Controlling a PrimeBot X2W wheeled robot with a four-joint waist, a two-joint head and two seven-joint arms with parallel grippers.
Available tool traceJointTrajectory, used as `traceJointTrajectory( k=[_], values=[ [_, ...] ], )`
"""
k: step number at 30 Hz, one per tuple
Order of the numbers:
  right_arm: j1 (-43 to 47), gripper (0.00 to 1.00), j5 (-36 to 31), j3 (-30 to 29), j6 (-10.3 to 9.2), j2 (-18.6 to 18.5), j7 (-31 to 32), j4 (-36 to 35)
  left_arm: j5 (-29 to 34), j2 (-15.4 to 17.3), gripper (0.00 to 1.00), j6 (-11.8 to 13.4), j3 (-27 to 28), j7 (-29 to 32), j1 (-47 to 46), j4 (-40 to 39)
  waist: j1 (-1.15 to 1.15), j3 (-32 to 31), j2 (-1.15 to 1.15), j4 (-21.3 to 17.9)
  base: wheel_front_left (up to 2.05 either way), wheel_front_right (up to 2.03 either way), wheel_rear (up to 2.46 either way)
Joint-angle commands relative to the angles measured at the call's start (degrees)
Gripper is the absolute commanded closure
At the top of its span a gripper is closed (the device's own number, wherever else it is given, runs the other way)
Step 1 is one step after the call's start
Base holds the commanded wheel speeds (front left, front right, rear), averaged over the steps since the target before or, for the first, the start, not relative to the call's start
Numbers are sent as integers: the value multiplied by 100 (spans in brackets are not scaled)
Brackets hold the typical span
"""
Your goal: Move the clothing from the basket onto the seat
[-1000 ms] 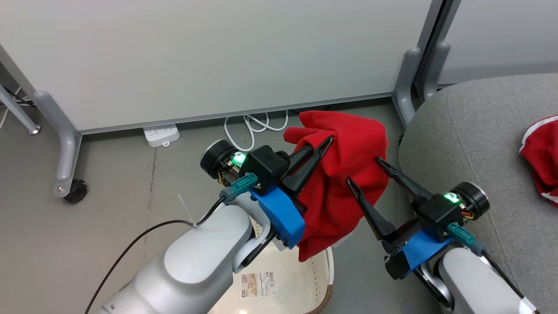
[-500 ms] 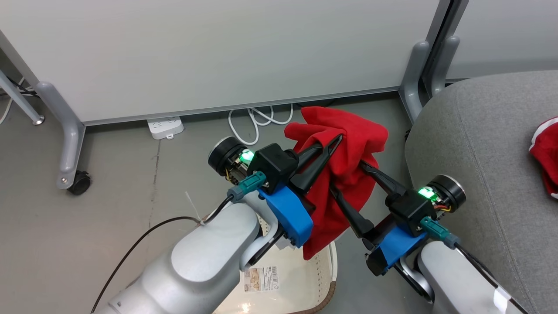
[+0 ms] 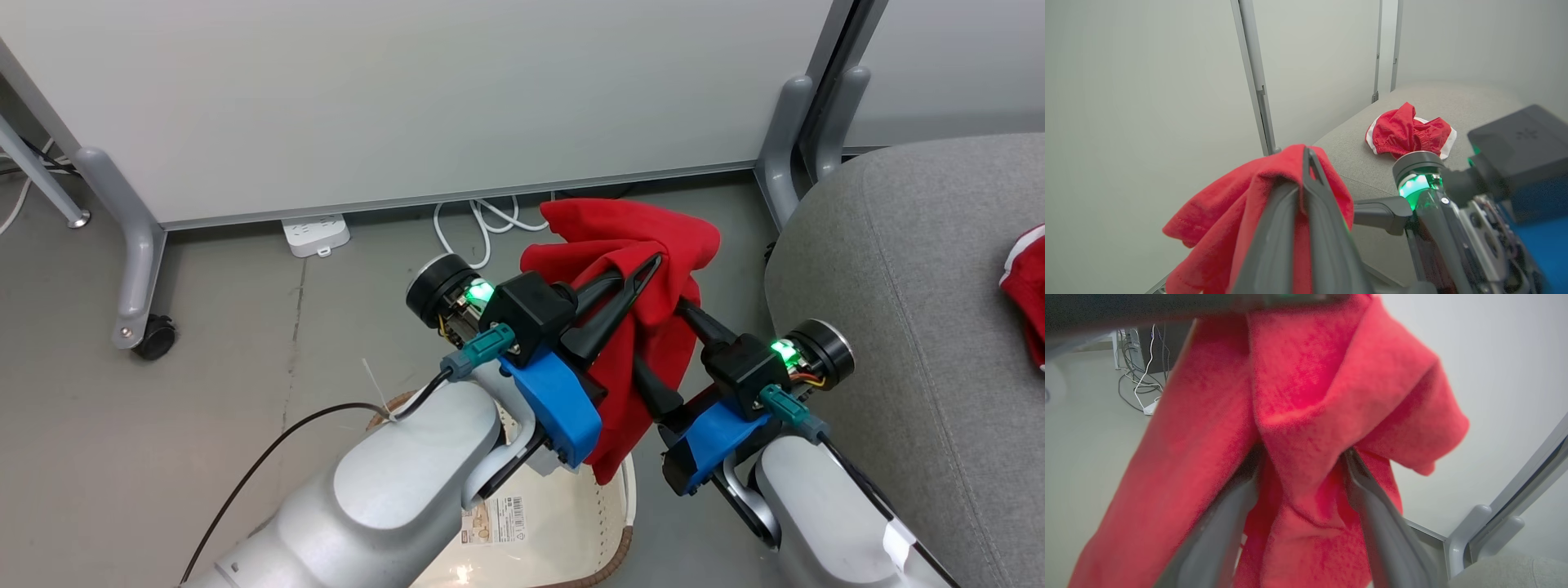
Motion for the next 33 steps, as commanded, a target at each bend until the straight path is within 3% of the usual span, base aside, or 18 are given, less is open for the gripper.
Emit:
traceJointTrajectory(
  k=[1,28,29,30,33],
  values=[
    [-96,100,-61,-43,-6,73,-4,61,-19,-10,100,-10,1,-34,-68,-18,0,-10,0,2,0,0,0],
    [55,100,46,-261,-6,165,-5,35,-107,29,100,8,-32,-30,2,87,0,-35,0,-61,0,0,0],
    [66,100,55,-286,-6,171,-5,32,-134,24,58,-2,-26,19,20,103,0,-28,0,-63,0,0,0],
    [74,100,69,-310,-6,178,-5,25,-124,22,0,14,-18,8,6,96,0,-19,0,-63,0,0,0],
    [93,100,81,-363,-6,196,-5,5,-141,34,0,23,-20,14,-18,96,0,8,0,-70,0,0,0]
  ],
)
